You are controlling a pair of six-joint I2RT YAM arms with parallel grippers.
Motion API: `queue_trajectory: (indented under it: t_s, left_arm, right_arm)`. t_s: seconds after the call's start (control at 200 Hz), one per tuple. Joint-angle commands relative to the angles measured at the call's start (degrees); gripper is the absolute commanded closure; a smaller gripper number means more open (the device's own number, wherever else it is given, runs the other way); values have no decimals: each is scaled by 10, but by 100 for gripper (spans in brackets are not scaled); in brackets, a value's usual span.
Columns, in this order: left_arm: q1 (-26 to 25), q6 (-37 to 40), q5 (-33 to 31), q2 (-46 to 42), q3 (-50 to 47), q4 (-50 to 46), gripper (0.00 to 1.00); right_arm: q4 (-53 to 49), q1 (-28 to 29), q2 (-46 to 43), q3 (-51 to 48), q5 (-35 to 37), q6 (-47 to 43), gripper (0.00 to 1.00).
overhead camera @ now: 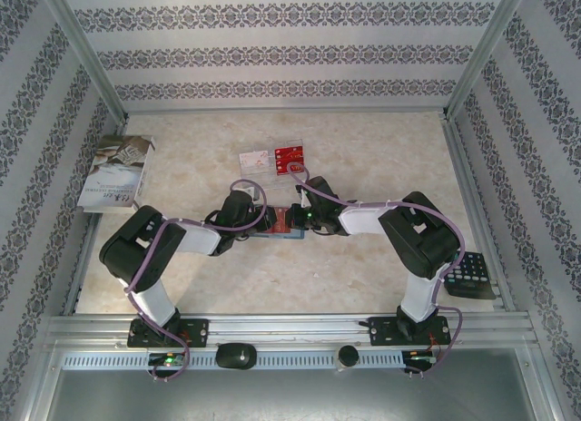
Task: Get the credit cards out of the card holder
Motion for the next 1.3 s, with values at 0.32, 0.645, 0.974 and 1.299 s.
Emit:
queue_trajectory:
  t_s: [0.32,0.645,0.974,1.299]
  left_arm:
    - [20,8,-7,-79,-12,-77,70]
    - [20,17,32,-66,8,-66,66]
    - [20,22,57,-19,33,-62,64]
    - [20,17,56,7,32,-51,68]
  right_arm:
    - [-26,-4,-17,4,-20,-15,98]
    - [-46,3,-42,13,-6,-26,92]
    - [-45,0,19,27,-11,-35,100]
    - [-45,1,14,21,-11,-36,100]
